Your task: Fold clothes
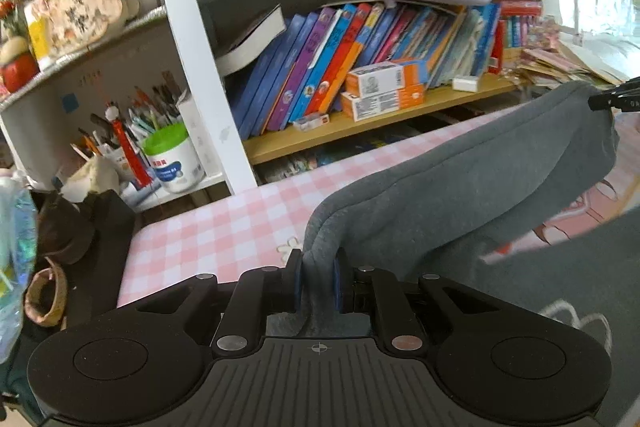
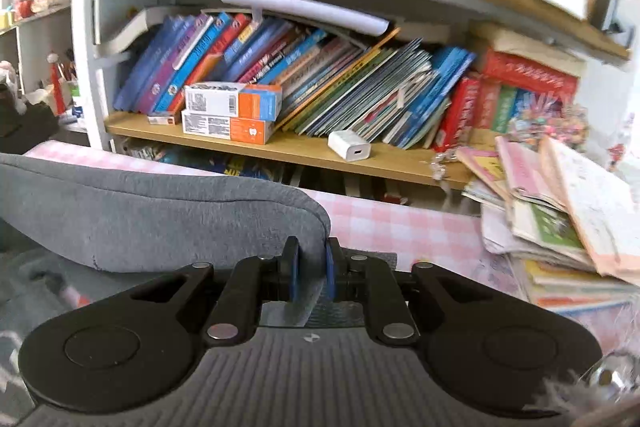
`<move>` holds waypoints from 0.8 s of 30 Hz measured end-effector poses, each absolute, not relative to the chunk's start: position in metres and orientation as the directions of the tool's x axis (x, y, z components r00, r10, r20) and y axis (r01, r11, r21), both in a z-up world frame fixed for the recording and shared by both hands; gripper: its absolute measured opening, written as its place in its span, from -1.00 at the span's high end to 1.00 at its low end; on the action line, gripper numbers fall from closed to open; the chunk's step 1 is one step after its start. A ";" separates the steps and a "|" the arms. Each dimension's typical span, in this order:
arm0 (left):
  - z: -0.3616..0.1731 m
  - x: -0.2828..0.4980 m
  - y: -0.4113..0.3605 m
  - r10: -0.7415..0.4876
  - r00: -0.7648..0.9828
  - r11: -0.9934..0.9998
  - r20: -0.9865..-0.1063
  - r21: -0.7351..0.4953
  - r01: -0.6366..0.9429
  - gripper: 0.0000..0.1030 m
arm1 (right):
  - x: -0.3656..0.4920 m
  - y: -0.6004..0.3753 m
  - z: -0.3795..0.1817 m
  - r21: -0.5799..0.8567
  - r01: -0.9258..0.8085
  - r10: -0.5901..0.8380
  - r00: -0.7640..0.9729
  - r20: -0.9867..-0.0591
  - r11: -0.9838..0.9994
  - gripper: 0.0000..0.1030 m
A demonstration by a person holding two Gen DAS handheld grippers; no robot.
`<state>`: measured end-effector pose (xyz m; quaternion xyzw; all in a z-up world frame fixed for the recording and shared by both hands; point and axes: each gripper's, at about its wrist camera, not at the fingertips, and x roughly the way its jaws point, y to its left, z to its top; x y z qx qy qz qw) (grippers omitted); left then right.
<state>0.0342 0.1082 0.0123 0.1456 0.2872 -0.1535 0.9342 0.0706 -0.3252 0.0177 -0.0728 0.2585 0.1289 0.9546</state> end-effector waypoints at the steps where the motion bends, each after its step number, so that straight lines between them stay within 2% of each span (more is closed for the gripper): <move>1: 0.012 0.027 0.109 -0.206 0.788 0.909 -0.580 0.185 0.373 0.74 | 0.057 -0.326 0.017 -0.081 -0.278 0.201 0.839 -0.505 0.957 0.77; 7: 0.007 -0.010 0.115 -0.211 0.777 0.913 -0.592 0.164 0.374 0.73 | -0.007 -0.332 0.009 -0.073 -0.240 0.171 0.843 -0.510 0.968 0.76; 13: -0.012 -0.042 0.123 -0.212 0.733 0.913 -0.646 0.138 0.385 0.66 | -0.061 -0.340 -0.005 -0.043 -0.191 0.137 0.825 -0.548 0.981 0.72; 23: -0.038 -0.078 0.140 -0.247 0.638 0.914 -0.729 0.044 0.403 0.57 | -0.118 -0.348 -0.033 0.050 -0.033 0.058 0.742 -0.668 0.998 0.68; 24: -0.040 -0.081 0.140 -0.254 0.626 0.914 -0.737 0.028 0.404 0.56 | -0.122 -0.350 -0.036 0.060 -0.011 0.049 0.730 -0.681 0.998 0.60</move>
